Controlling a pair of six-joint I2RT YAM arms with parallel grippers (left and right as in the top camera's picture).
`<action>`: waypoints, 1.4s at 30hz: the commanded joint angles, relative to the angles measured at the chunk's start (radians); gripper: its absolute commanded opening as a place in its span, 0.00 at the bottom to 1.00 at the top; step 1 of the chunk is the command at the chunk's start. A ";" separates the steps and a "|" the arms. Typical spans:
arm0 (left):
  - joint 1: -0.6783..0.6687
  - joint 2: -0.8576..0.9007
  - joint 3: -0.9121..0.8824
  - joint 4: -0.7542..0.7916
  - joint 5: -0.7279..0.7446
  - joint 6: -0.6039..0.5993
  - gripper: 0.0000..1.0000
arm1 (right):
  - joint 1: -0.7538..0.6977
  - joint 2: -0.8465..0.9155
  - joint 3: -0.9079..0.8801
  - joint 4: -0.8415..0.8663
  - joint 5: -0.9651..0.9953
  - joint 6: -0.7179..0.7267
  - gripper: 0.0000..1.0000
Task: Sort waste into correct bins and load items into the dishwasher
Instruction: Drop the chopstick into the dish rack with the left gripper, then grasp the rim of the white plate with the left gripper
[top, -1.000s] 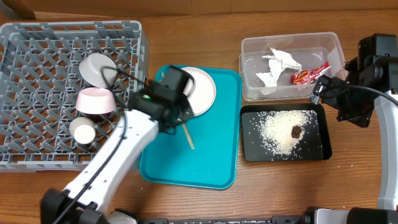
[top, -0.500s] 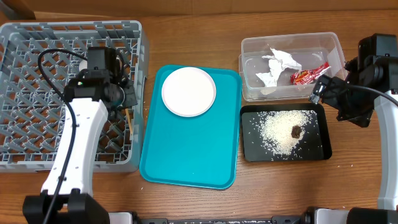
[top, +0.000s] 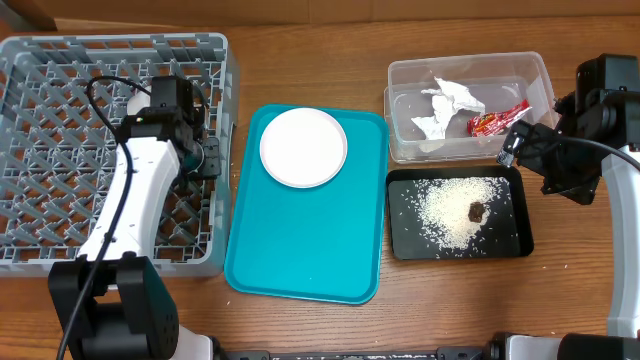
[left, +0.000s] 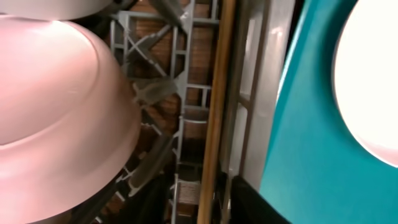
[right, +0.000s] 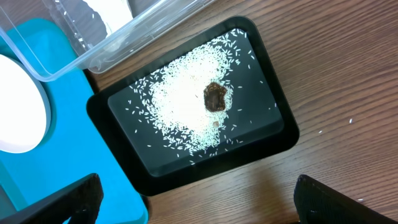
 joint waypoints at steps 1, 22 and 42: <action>-0.023 -0.046 0.066 0.002 0.128 0.002 0.45 | -0.003 -0.010 0.013 0.003 0.006 -0.003 1.00; -0.524 0.189 0.101 0.141 0.063 0.167 0.66 | -0.003 -0.010 0.013 0.006 0.006 -0.003 1.00; -0.546 0.347 0.093 0.135 0.005 0.079 0.25 | -0.003 -0.010 0.013 0.006 0.006 -0.003 1.00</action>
